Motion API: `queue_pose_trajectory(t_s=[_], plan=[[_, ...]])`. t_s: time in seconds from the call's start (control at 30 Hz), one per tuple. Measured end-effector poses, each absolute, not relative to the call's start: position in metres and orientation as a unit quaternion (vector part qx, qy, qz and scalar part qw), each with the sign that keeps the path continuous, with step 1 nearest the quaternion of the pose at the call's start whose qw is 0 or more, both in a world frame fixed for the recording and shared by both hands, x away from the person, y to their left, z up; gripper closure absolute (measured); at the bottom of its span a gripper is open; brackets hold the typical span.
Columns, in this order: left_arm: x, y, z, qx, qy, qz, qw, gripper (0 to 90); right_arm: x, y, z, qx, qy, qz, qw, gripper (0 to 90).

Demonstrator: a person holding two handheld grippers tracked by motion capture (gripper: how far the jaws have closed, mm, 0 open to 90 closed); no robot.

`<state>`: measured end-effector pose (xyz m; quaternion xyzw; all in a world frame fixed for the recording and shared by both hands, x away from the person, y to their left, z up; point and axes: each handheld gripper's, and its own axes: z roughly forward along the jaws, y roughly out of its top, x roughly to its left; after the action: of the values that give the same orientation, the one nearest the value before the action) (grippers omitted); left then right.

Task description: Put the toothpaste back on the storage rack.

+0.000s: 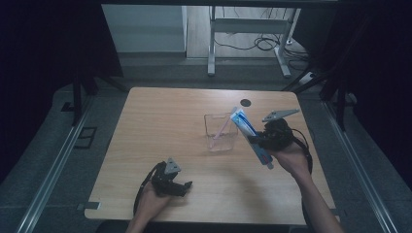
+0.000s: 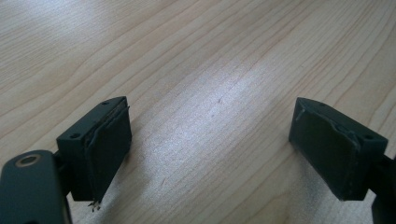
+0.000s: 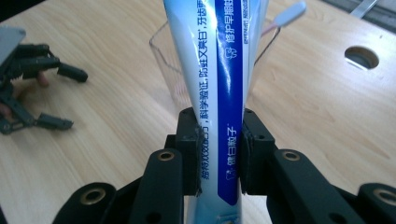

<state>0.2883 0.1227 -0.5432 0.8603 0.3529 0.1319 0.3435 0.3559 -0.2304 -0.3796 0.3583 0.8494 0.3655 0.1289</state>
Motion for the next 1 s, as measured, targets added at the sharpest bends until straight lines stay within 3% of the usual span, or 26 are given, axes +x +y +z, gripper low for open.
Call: queue_pose_trajectory(t_s=[1.0], plan=[[0.288, 0.123, -0.543, 0.86, 0.353, 0.131, 0.344, 13.1, 0.394, -0.192, -0.352, 0.35, 0.818, 0.431, 0.149, 72.7]])
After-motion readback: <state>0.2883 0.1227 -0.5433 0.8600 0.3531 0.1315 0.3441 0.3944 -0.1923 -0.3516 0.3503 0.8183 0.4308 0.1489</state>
